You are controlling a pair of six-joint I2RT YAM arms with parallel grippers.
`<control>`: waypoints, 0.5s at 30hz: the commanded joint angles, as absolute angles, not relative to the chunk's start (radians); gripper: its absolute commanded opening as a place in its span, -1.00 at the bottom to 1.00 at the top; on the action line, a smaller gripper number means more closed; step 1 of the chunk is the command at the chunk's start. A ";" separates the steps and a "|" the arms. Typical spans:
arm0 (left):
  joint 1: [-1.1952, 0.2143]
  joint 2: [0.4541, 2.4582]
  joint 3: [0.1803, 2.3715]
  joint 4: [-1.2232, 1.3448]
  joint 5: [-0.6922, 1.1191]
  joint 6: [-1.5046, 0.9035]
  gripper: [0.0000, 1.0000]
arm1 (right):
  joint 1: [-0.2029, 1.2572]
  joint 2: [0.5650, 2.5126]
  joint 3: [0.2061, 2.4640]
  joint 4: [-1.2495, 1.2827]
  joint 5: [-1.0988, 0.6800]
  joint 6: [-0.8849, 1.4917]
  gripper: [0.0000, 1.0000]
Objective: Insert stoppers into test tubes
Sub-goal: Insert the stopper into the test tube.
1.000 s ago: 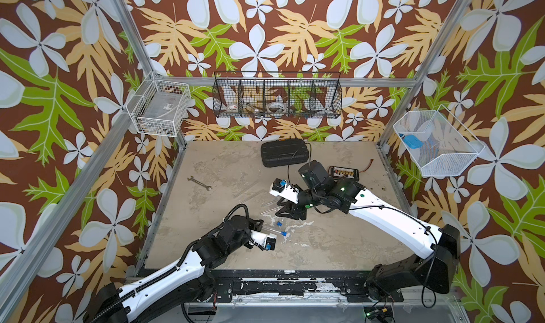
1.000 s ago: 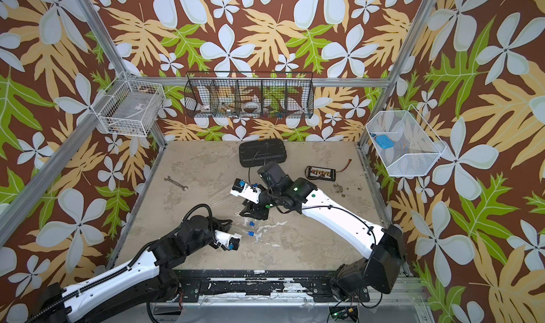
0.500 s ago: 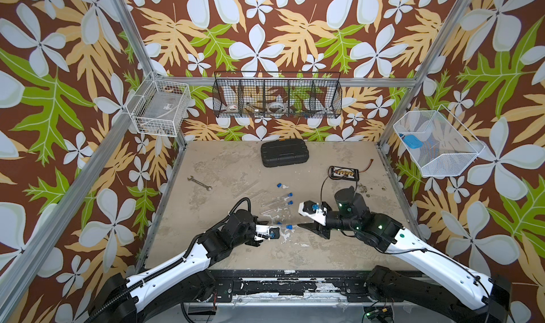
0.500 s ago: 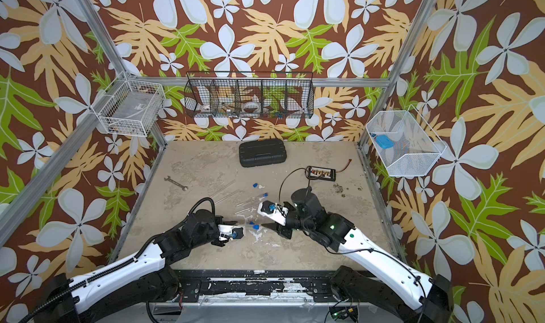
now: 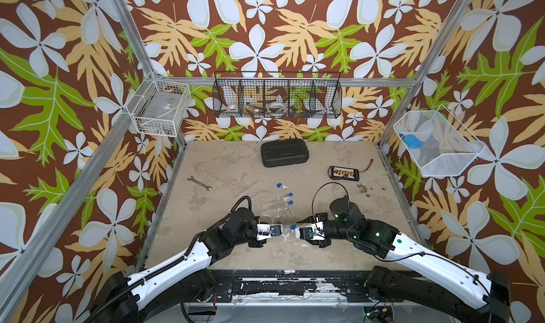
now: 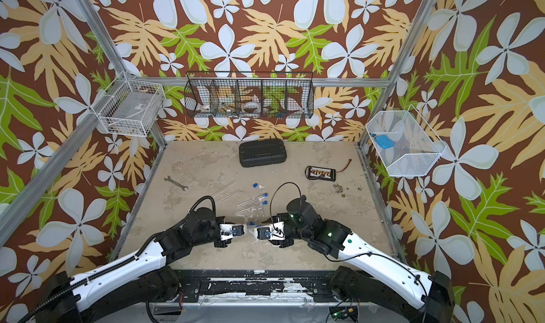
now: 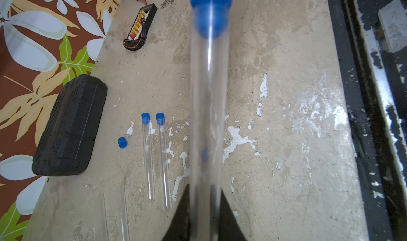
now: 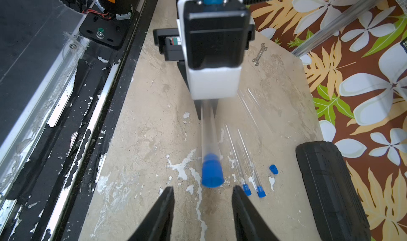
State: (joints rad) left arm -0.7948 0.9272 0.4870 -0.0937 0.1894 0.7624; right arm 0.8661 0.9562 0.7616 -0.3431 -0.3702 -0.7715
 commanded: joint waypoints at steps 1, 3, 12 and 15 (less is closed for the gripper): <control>-0.795 0.930 0.498 -0.089 0.221 0.747 -1.00 | 0.874 0.965 0.770 -0.315 -0.364 -0.819 -0.11; -0.794 0.930 0.499 -0.088 0.221 0.746 -1.00 | 0.876 0.969 0.772 -0.308 -0.364 -0.823 -0.14; -0.795 0.931 0.499 -0.087 0.229 0.742 -1.00 | 0.882 0.998 0.779 -0.289 -0.363 -0.852 -0.24; -0.795 0.931 0.499 -0.087 0.229 0.744 -1.00 | 0.883 1.004 0.779 -0.296 -0.363 -0.863 -0.30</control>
